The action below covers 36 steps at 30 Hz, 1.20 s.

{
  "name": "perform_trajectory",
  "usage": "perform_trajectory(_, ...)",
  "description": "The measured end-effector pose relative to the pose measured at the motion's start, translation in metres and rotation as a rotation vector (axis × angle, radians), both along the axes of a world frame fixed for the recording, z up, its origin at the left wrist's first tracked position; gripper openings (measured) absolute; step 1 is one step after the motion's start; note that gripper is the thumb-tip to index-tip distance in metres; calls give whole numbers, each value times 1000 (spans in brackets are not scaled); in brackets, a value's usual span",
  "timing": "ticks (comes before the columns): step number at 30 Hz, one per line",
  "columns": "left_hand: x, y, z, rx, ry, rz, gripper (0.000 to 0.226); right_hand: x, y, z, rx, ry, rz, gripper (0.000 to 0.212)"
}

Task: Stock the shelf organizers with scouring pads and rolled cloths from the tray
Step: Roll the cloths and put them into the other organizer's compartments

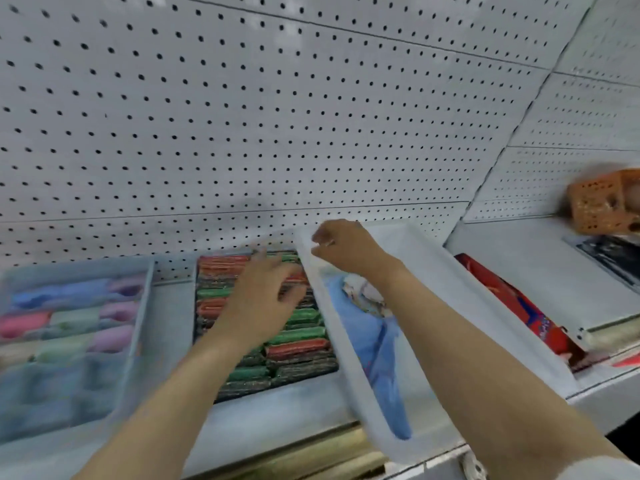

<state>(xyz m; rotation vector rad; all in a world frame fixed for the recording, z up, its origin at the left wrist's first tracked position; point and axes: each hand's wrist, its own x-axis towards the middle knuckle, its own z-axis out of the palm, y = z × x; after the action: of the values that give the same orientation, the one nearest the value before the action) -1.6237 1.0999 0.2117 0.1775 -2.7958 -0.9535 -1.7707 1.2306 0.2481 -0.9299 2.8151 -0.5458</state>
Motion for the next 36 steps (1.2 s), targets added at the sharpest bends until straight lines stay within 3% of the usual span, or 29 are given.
perform_trajectory(4,-39,49,-19,-119,-127,-122,38,-24,61,-39,445,-114,13,19)
perform_trajectory(8,-45,61,-21,-77,-222,-52,36,-15,84,-67,563,-197,198,23)
perform_trajectory(12,-40,73,-15,-37,-246,15,36,-16,91,-83,481,-187,304,39)
perform_trajectory(15,-39,78,-9,-34,-270,38,35,-12,87,-79,377,-200,365,31)
perform_trajectory(19,-35,82,-4,10,-289,48,35,5,84,-83,312,-201,432,35)
perform_trajectory(21,-33,81,-1,11,-291,54,36,0,87,-73,194,-264,388,42)
perform_trajectory(22,-32,80,3,42,-274,68,37,-4,92,-61,60,-393,300,41)
perform_trajectory(25,-31,80,23,290,-159,113,52,-21,110,-19,-341,-749,138,23)
perform_trajectory(30,-38,86,59,530,60,-68,72,-31,111,39,-583,-886,49,20)
perform_trajectory(33,-39,89,72,440,219,-97,75,-29,103,55,-653,-900,-12,14)
perform_trajectory(36,-41,86,81,235,400,-131,53,-22,97,65,-668,-931,-51,14)
